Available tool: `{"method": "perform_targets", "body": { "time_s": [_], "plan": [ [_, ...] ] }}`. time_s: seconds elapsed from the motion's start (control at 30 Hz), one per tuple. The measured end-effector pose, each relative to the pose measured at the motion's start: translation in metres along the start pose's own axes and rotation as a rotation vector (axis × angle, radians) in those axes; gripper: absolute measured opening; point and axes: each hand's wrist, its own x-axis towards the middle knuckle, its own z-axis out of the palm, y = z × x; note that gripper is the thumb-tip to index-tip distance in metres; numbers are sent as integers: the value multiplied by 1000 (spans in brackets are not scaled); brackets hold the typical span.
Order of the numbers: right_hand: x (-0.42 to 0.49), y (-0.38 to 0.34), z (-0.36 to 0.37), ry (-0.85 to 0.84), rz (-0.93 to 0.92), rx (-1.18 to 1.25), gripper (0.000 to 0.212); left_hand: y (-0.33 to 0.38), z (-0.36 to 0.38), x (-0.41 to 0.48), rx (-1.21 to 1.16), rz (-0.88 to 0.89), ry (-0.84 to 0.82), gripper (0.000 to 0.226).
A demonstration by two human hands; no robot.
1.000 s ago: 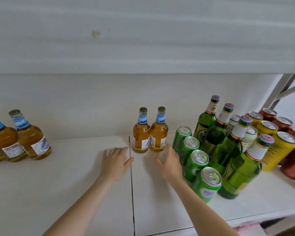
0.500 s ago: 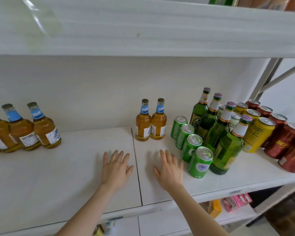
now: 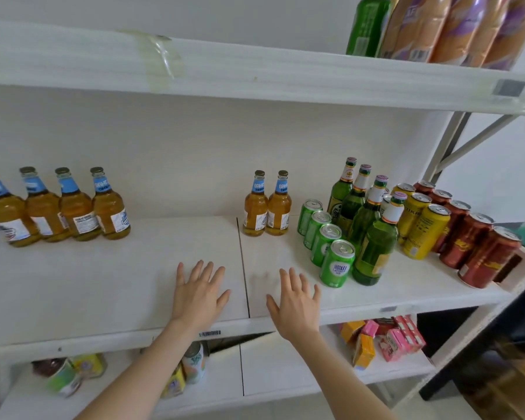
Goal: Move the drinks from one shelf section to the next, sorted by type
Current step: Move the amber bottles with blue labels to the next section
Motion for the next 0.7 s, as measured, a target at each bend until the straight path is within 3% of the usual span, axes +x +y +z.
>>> {"method": "perform_targets", "body": {
  "time_s": [0.33, 0.7],
  "plan": [
    [-85, -36, -15, -7, -43, 10, 64, -12, -38, -104, 31, -26, -17, 62],
    [-111, -150, -12, -22, -136, 35, 66, -112, -51, -168, 44, -126, -29, 62]
  ]
}}
